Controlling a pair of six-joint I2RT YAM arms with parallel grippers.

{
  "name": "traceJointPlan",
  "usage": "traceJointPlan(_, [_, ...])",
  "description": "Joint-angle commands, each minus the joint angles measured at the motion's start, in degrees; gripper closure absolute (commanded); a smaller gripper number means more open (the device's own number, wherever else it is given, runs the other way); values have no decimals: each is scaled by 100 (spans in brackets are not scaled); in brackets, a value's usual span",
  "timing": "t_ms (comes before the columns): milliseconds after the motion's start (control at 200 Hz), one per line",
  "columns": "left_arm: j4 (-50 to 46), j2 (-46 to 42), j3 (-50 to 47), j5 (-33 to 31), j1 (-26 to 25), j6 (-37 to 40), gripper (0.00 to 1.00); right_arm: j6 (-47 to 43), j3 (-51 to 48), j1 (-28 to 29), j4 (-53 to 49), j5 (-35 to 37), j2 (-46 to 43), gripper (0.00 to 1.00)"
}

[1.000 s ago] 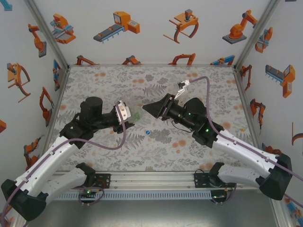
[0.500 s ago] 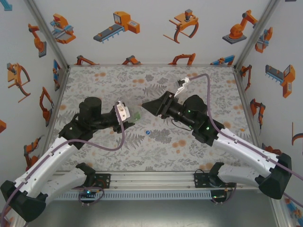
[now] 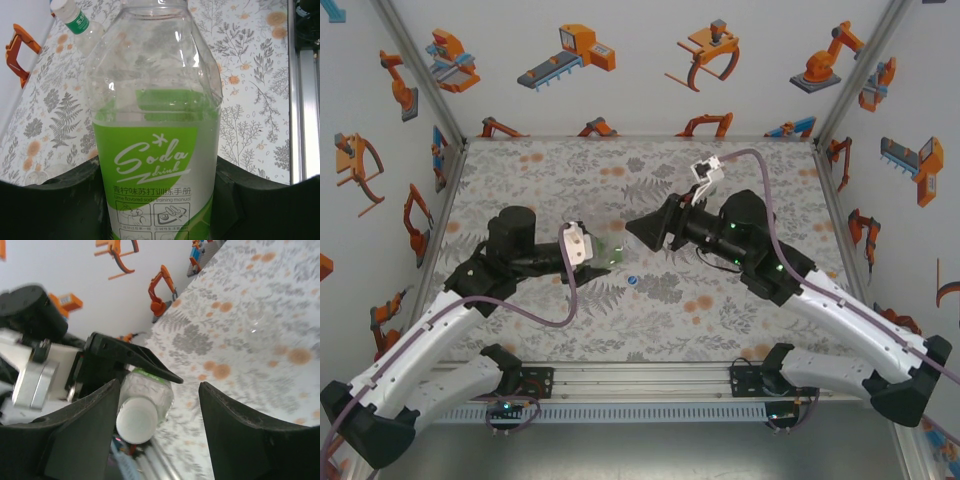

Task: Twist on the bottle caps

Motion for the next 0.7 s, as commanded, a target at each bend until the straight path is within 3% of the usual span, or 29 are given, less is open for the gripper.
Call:
traceJointPlan(0, [-205, 92, 224, 341, -18, 252, 100, -1940, 267, -35, -597, -467, -357, 39])
traceJointPlan(160, [-417, 125, 302, 170, -27, 388, 100, -3060, 919, -37, -1770, -1217, -210, 41])
traceJointPlan(290, [-525, 136, 315, 285, -23, 472, 100, -4272, 1278, -34, -2732, -2385, -25, 44])
traceJointPlan(506, [-841, 275, 433, 931, -32, 696, 100, -6438, 747, -38, -2652, -2710, -511, 44])
traceJointPlan(691, [-982, 283, 452, 1275, -33, 847, 100, -6934, 994, -41, -2843, -2959, -259, 44])
